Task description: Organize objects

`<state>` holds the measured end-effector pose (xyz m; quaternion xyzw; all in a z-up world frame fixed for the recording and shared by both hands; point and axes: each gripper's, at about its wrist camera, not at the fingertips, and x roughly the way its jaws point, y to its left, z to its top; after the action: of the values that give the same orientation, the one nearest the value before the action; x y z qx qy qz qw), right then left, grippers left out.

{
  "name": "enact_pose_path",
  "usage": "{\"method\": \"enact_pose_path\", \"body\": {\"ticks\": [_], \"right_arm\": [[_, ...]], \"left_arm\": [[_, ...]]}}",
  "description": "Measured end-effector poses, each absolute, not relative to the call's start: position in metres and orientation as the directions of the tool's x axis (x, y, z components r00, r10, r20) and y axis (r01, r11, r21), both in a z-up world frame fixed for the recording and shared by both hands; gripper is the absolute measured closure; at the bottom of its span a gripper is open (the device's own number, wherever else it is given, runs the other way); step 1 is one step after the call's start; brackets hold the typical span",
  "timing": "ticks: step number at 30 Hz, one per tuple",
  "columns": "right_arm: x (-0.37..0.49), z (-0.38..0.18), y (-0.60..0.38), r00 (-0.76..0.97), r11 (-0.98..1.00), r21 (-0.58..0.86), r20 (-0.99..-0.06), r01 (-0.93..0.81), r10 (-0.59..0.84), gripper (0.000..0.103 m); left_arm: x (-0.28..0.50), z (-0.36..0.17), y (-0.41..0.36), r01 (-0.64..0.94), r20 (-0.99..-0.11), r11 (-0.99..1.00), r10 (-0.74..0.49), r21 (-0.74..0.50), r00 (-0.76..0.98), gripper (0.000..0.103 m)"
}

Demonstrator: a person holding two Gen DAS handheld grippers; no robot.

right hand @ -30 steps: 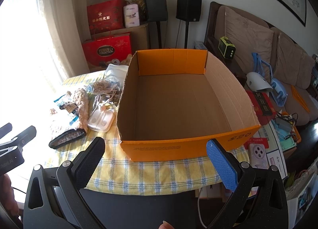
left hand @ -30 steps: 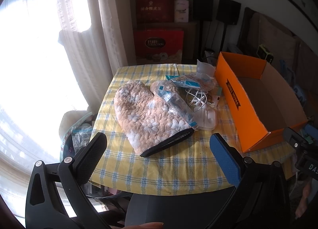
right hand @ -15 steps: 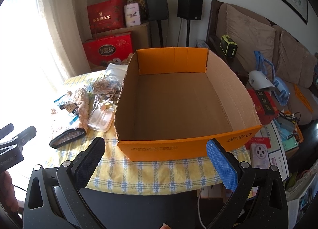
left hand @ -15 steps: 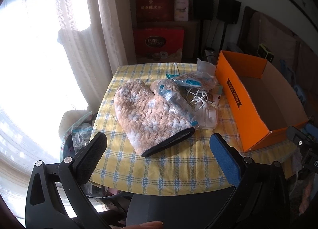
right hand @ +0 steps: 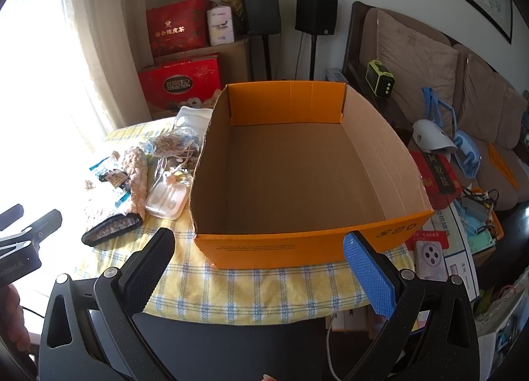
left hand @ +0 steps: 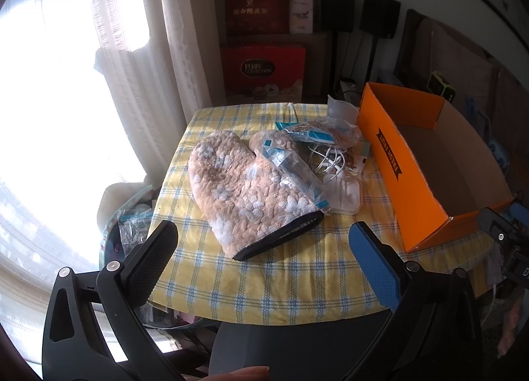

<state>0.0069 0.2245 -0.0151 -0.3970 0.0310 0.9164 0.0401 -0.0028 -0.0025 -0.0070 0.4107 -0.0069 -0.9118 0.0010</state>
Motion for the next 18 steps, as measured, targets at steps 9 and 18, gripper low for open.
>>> {"method": "enact_pose_path", "body": {"ticks": [9, 18], "right_arm": [[0.0071, -0.0151, 0.2236, -0.685, -0.995, 0.019, -0.726, -0.101, 0.056, 0.000], [0.0056, -0.0133, 0.2290, -0.687, -0.994, 0.008, -0.724, -0.111, 0.071, 0.000]], "left_arm": [[-0.0024, -0.0098, -0.0007, -0.007, -0.751, -1.000, -0.007, 0.015, -0.660, 0.000], [-0.0092, -0.0108, -0.0007, -0.009, -0.757, -1.000, -0.016, 0.028, -0.653, 0.000]]}}
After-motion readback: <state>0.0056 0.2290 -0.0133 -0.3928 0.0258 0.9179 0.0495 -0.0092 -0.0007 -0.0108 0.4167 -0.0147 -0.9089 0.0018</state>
